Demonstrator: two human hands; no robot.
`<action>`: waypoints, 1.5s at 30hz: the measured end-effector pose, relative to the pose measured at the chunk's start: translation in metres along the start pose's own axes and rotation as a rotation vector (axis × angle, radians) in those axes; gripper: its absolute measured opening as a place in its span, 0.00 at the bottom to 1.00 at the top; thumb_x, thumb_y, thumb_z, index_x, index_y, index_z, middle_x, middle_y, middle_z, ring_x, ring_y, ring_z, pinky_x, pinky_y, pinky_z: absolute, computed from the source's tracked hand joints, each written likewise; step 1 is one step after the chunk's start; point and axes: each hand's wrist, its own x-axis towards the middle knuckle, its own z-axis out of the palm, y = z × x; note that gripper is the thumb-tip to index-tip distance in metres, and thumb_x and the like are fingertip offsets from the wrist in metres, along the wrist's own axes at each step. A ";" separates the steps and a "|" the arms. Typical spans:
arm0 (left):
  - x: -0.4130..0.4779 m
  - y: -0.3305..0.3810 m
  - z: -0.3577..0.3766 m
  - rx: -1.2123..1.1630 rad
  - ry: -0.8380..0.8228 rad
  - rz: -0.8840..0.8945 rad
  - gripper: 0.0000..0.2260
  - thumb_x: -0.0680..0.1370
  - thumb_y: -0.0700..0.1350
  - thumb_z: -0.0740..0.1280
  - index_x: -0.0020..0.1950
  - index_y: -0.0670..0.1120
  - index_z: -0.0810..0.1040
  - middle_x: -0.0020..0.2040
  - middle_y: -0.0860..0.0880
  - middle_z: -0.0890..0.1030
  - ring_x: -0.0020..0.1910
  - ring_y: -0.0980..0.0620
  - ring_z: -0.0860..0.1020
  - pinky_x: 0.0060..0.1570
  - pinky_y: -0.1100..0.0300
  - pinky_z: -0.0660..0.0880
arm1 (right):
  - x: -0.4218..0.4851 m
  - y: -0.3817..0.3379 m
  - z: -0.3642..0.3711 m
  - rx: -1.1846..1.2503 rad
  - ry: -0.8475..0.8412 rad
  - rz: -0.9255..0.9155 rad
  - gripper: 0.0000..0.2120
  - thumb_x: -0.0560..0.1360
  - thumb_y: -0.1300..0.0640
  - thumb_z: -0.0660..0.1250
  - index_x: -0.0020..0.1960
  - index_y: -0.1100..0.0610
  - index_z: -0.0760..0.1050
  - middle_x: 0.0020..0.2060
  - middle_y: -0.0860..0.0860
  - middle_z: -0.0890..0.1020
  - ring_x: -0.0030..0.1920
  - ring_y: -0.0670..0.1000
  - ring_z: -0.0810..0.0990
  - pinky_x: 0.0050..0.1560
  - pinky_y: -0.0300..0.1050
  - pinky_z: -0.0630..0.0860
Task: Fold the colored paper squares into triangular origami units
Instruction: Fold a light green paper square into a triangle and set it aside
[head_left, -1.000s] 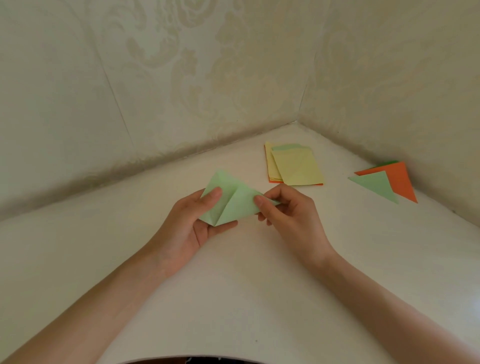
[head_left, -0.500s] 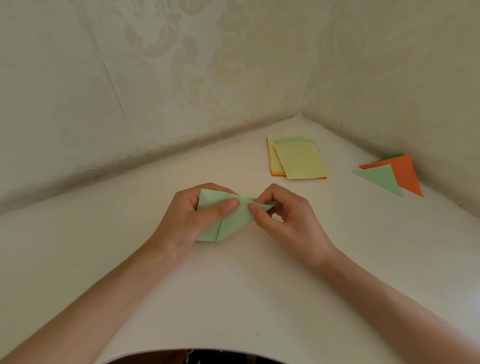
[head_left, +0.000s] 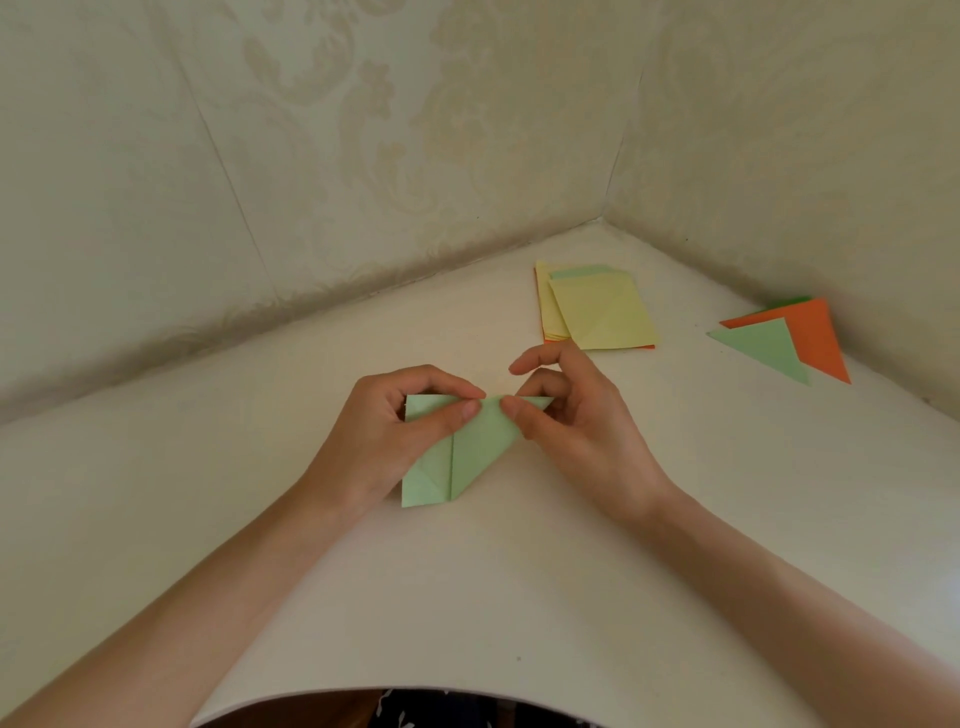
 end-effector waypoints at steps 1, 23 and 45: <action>0.001 -0.001 0.000 0.021 0.005 -0.009 0.04 0.72 0.39 0.72 0.40 0.48 0.83 0.38 0.53 0.83 0.38 0.59 0.79 0.38 0.68 0.73 | 0.001 0.000 0.000 -0.002 -0.002 0.000 0.07 0.75 0.58 0.66 0.49 0.48 0.70 0.31 0.47 0.78 0.35 0.48 0.73 0.42 0.46 0.72; 0.002 0.003 0.005 -0.087 0.009 -0.150 0.02 0.73 0.38 0.70 0.41 0.43 0.80 0.32 0.51 0.81 0.32 0.58 0.78 0.33 0.70 0.72 | 0.010 -0.010 -0.006 0.156 0.008 0.146 0.15 0.79 0.60 0.61 0.36 0.65 0.72 0.26 0.53 0.75 0.29 0.53 0.64 0.27 0.38 0.60; 0.006 -0.005 0.000 -0.309 0.263 -0.127 0.02 0.72 0.41 0.70 0.40 0.46 0.79 0.34 0.50 0.81 0.36 0.54 0.78 0.40 0.60 0.74 | -0.003 -0.011 0.012 -0.077 -0.098 0.074 0.18 0.80 0.56 0.60 0.33 0.59 0.76 0.28 0.45 0.79 0.32 0.40 0.73 0.39 0.32 0.67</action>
